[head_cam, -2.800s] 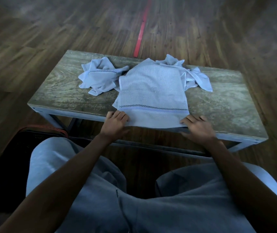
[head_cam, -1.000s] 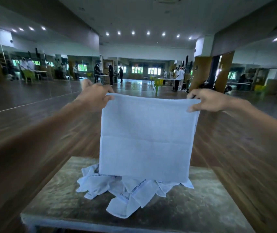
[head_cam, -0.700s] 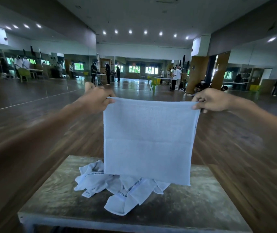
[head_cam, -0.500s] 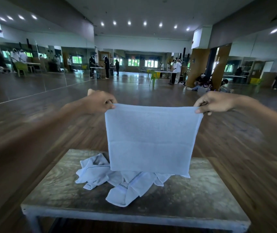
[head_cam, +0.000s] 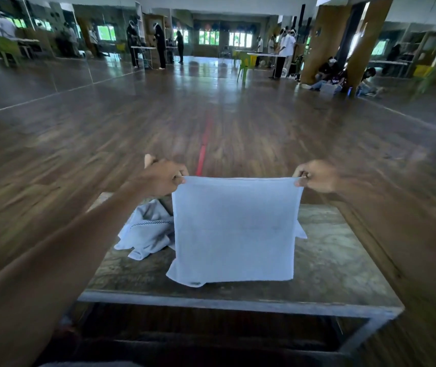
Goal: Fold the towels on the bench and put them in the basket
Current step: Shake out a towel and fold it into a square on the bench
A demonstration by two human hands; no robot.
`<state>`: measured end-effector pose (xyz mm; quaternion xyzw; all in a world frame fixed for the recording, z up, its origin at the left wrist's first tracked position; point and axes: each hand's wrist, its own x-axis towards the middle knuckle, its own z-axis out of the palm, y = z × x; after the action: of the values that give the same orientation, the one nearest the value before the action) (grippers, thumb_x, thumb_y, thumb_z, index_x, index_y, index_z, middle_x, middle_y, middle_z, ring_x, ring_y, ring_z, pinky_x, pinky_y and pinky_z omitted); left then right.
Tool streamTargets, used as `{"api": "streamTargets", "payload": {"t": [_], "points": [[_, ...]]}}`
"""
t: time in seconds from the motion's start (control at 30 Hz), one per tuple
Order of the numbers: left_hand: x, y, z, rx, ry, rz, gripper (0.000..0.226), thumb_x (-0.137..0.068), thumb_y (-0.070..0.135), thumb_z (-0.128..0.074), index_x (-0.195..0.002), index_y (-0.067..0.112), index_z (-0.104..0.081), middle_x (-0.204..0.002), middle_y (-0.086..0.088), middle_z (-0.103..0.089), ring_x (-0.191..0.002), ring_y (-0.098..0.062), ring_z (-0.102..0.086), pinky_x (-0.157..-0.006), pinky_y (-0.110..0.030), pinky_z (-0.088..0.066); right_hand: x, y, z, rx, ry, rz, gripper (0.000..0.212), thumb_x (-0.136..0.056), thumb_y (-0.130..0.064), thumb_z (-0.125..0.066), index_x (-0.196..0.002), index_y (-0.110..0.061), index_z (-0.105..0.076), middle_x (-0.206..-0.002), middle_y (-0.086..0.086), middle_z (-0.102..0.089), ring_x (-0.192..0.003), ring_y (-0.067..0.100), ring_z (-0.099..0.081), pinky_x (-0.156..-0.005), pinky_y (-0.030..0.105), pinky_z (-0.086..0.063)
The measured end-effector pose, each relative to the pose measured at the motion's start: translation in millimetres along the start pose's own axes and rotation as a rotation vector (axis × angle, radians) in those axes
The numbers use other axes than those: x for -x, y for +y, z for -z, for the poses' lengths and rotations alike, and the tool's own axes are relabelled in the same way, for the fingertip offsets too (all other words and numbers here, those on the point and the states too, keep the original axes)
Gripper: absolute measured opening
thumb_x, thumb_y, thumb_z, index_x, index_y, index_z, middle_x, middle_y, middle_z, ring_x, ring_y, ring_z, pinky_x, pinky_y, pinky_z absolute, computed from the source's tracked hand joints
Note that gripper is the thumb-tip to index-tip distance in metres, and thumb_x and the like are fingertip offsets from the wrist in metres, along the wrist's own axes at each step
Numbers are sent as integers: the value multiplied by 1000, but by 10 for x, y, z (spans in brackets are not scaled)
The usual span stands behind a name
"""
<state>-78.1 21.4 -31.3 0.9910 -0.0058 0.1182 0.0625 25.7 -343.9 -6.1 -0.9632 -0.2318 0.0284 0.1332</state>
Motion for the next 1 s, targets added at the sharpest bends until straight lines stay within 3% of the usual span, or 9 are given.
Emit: {"api": "streamTargets", "payload": {"t": [0.07, 0.17, 0.27, 0.37, 0.47, 0.57, 0.8, 0.9, 1.0], "points": [[-5, -14, -240, -40, 3, 28, 15, -93, 26, -47, -96, 29, -61, -80, 11, -68, -90, -13, -59, -92, -34, -18, -9, 50, -279, -15, 53, -13, 10, -85, -13, -63, -81, -22, -64, -79, 2, -63, -78, 20, -58, -68, 27, -44], [146, -1, -627, -30, 49, 53, 19, -94, 28, -43, -94, 28, -62, -60, 12, -54, -78, -18, -57, -90, -36, -20, 94, 140, -747, 90, 86, -55, 15, -87, -16, -55, -92, -25, -66, -88, 3, -67, -89, 23, -60, -73, 26, -34], [425, -25, -1042, -52, 86, 14, 30, -89, 34, -34, -92, 27, -63, -75, 2, -67, -83, -23, -62, -82, -36, -18, 255, 310, -1277, 231, 141, 30, 17, -89, -15, -55, -101, -18, -67, -101, 6, -69, -102, 26, -61, -80, 32, -34], [760, -23, -1433, -49, 172, -90, 26, -83, 32, -42, -83, 23, -66, -84, -1, -72, -80, -22, -66, -75, -36, -20, 429, 535, -1755, 268, 227, 161, 17, -79, -14, -57, -90, -18, -69, -96, 2, -72, -92, 24, -67, -79, 34, -39], [1056, -45, -1778, -65, 198, -156, 24, -82, 34, -47, -78, 22, -67, -77, 5, -69, -77, -20, -66, -73, -36, -27, 577, 680, -2069, 333, 203, 251, 29, -77, -28, -42, -81, -23, -70, -86, -1, -72, -80, 21, -69, -71, 31, -29], [1265, -79, -2017, -71, 166, -205, 18, -83, 32, -52, -80, 23, -67, -81, 7, -67, -80, -19, -63, -75, -36, -31, 679, 714, -2241, 340, 222, 256, 30, -78, -28, -41, -79, -25, -71, -81, -4, -69, -76, 21, -67, -69, 33, -29], [1466, -44, -2221, -71, 56, -134, 19, -80, 35, -49, -77, 24, -64, -79, 9, -66, -78, -17, -66, -72, -34, -24, 704, 814, -2513, 290, 106, 237, 25, -80, -30, -50, -89, -30, -73, -94, -10, -70, -90, 20, -66, -75, 39, -50], [1442, -43, -2177, -5, 118, -122, 20, -78, 33, -48, -77, 22, -64, -79, 7, -67, -80, -18, -65, -75, -34, -26, 673, 830, -2506, 257, 141, 244, 20, -79, -24, -57, -91, -26, -73, -94, -6, -71, -92, 23, -66, -77, 39, -48], [1321, -34, -2055, 6, 235, -107, 18, -79, 29, -50, -76, 19, -64, -76, 6, -66, -77, -19, -62, -76, -35, -29, 572, 784, -2357, 241, 297, 234, 29, -82, -29, -46, -90, -20, -72, -90, 2, -70, -88, 27, -66, -77, 36, -39]]}}
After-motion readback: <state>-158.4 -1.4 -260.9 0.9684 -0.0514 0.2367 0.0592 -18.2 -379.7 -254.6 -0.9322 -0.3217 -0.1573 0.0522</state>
